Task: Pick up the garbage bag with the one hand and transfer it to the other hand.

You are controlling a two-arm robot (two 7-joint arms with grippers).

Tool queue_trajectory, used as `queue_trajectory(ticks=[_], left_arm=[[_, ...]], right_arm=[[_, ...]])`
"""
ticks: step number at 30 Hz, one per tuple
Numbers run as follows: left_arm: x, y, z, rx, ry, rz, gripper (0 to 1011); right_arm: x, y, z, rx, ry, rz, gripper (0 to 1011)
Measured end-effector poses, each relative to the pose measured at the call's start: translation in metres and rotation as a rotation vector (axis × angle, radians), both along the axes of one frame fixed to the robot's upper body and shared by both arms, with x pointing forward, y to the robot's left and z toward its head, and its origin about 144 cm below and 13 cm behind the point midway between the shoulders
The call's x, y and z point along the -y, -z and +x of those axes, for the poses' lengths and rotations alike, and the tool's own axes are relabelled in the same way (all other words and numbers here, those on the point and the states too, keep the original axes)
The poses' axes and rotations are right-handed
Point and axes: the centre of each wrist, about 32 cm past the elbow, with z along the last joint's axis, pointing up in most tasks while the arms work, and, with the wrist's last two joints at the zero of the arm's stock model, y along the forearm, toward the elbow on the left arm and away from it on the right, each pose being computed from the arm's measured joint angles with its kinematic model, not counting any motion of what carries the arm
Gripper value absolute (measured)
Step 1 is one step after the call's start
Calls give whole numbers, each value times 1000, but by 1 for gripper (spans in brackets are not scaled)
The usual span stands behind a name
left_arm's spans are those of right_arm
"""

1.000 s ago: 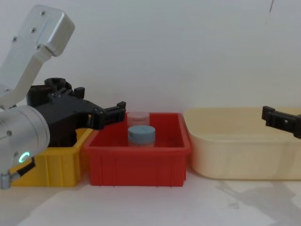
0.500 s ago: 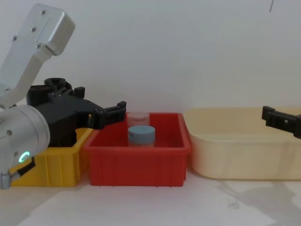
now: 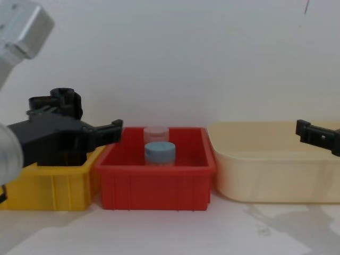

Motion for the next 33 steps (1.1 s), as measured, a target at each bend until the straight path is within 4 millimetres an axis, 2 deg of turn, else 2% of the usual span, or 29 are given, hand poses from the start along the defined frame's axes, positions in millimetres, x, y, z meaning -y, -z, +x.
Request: queue_trajectory(ticks=[7, 15, 24, 33], left_arm=[[-16, -1, -16, -42, -34, -55, 1001], [-31, -2, -20, -73, -72, -111, 1001], [-50, -2, -14, -109, -118, -152, 1001], [-60, -4, 0, -126, -133, -153, 1001]], right_arm=[[0, 0, 0, 0, 0, 0, 1000], [0, 0, 0, 0, 0, 0, 1000], [0, 0, 0, 0, 0, 0, 1000], [0, 0, 0, 0, 0, 0, 1000]])
